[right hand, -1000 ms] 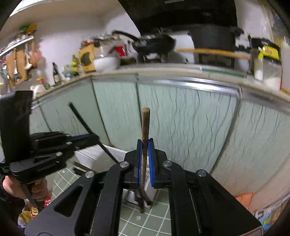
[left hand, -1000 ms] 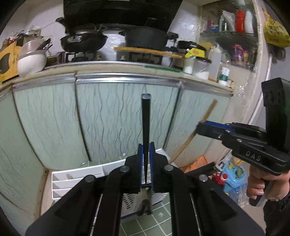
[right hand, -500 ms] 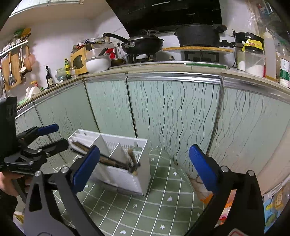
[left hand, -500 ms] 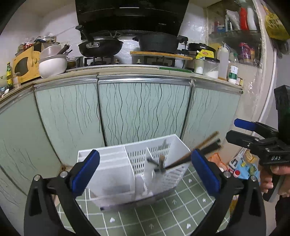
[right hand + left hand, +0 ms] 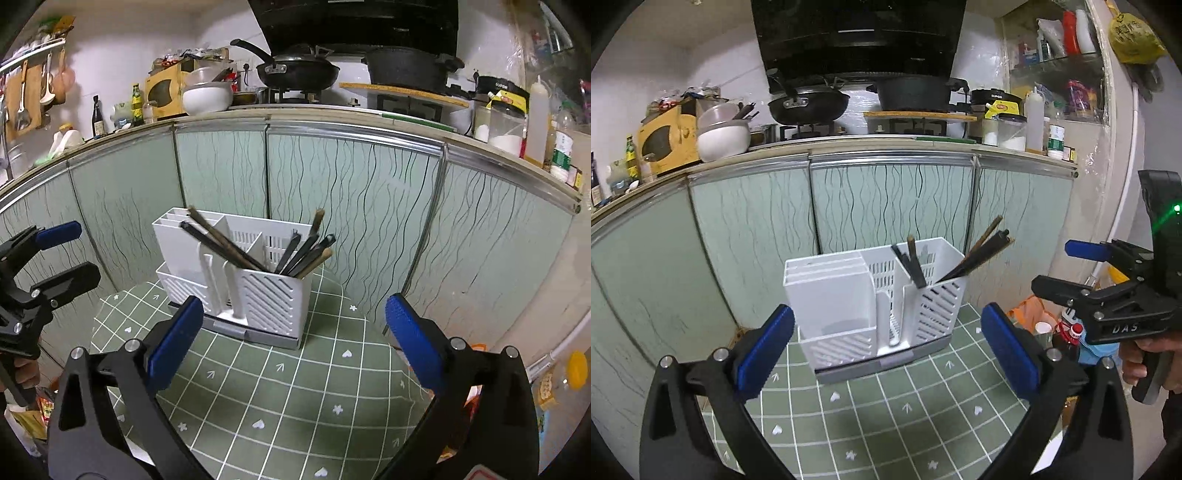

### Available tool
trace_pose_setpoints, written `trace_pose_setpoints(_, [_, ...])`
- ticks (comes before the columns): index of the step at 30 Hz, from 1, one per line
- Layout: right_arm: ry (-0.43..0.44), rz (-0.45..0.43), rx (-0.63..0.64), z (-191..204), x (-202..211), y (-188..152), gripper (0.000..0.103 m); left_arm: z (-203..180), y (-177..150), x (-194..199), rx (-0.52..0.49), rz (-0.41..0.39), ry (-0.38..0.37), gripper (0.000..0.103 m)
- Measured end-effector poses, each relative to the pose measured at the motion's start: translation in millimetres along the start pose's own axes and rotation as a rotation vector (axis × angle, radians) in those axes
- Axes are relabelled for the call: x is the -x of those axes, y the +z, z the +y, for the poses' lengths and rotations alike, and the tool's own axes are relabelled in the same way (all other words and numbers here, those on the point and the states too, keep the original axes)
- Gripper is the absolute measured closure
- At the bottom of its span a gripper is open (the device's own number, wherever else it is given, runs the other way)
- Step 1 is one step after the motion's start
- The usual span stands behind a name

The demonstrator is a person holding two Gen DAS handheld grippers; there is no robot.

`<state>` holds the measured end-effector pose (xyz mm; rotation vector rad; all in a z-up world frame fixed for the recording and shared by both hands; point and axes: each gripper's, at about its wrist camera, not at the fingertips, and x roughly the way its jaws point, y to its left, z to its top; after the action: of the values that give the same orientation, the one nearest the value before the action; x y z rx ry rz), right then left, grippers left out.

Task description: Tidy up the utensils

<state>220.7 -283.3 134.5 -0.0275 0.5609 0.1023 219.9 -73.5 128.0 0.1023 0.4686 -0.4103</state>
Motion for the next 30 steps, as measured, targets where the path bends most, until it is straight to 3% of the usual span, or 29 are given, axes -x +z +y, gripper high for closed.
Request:
trace_pose_setpoints(15, [-0.07,-0.063,0.037,27.8,62.4,-42.6,0.008,16.6,-54.3,42.7,0.02,0.01,0.1,0.005])
trace_pose_setpoints(30, [-0.114,-0.038,0.042,40.0,67.4,-120.1,0.008,10.1,-115.3,63.9,0.036,0.048,0.168,0.005])
